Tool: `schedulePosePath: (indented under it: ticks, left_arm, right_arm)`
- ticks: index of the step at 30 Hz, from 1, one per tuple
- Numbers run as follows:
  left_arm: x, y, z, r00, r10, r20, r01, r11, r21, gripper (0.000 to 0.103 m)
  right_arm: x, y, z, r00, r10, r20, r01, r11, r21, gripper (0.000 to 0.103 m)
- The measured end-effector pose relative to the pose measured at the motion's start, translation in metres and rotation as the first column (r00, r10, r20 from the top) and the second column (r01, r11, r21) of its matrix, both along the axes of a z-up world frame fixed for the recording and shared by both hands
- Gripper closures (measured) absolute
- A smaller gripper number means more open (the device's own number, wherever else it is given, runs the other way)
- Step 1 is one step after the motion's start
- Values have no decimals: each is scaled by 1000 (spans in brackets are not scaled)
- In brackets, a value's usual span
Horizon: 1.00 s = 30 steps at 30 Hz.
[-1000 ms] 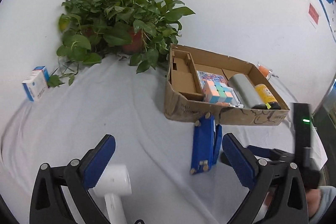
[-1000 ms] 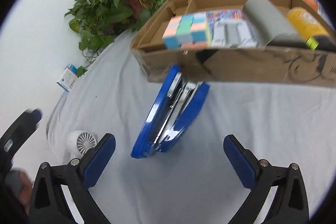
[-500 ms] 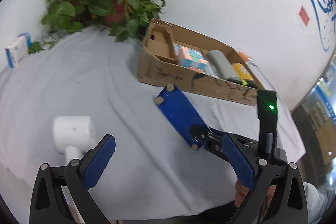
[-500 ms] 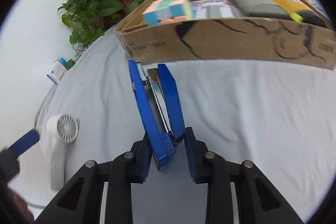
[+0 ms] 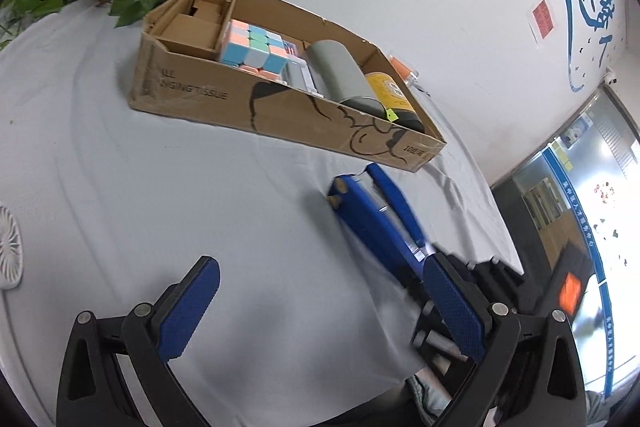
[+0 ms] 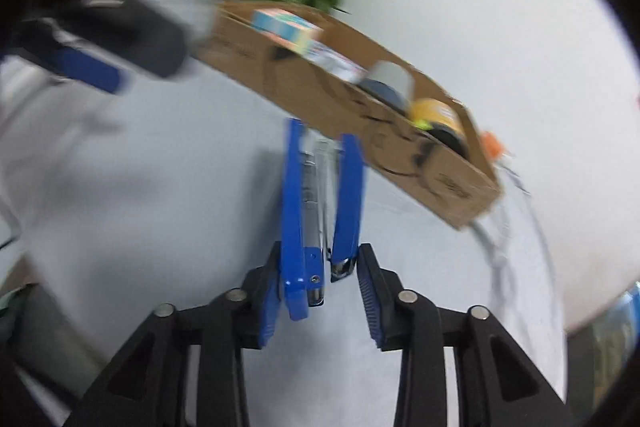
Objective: Organize rigid objects
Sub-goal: 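Grasp the blue stapler with the right gripper and lift it, then lower the blue stapler upright into the box beside the cube and release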
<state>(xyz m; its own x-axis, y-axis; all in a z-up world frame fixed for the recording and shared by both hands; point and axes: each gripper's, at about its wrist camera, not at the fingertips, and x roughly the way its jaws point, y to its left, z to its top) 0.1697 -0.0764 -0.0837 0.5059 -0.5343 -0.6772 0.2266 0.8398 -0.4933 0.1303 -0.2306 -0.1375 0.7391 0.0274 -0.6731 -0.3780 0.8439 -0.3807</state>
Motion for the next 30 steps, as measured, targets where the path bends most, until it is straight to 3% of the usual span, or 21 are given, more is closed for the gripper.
schedulePosePath:
  ticks: [3, 4, 6, 10, 13, 14, 15, 19, 22, 25, 29, 30]
  left_arm:
    - [8, 2, -3, 1000, 6, -26, -6, 1000, -8, 1]
    - [9, 3, -4, 999, 11, -32, -11, 1000, -5, 1]
    - [10, 6, -8, 999, 23, -42, -23, 1000, -3, 1]
    - [10, 11, -17, 997, 36, -68, -37, 999, -16, 1]
    - [11, 11, -21, 996, 22, -82, -25, 999, -33, 1]
    - [12, 11, -23, 996, 19, -85, -22, 999, -37, 1]
    - [13, 12, -24, 996, 18, -88, -22, 999, -41, 1]
    - [19, 14, -32, 992, 4, -126, -14, 997, -77, 3]
    - [24, 14, -41, 986, -27, -163, 6, 992, -126, 5]
    - [31, 10, -52, 978, -72, -198, 33, 981, -192, 18]
    - [40, 4, -64, 964, -126, -235, 69, 969, -238, 51]
    - [41, 3, -68, 958, -136, -251, 72, 966, -248, 52]
  right_arm:
    - [-15, -8, 19, 995, 101, -19, -94, 970, 222, 44]
    - [-12, -17, 25, 995, 89, -38, -73, 950, 303, 40]
    - [1, -28, 25, 995, 48, -85, -14, 930, 367, 38]
    - [33, -16, 5, 975, 37, -219, 49, 926, 374, 39]
    - [32, 7, -5, 971, 56, -231, 29, 937, 349, 55]
    - [33, 11, -9, 970, 36, -239, 45, 943, 328, 67]
    - [36, 13, -13, 971, -8, -240, 82, 950, 300, 72]
    - [39, 13, -15, 965, -58, -256, 143, 934, 327, 74]
    - [49, -9, -14, 930, -43, -365, 222, 857, 466, 76]
    - [51, -22, -14, 887, 3, -462, 297, 764, 574, 76]
    - [51, -18, -18, 846, 77, -528, 341, 683, 646, 76]
    - [52, -16, -19, 837, 97, -538, 345, 669, 658, 76]
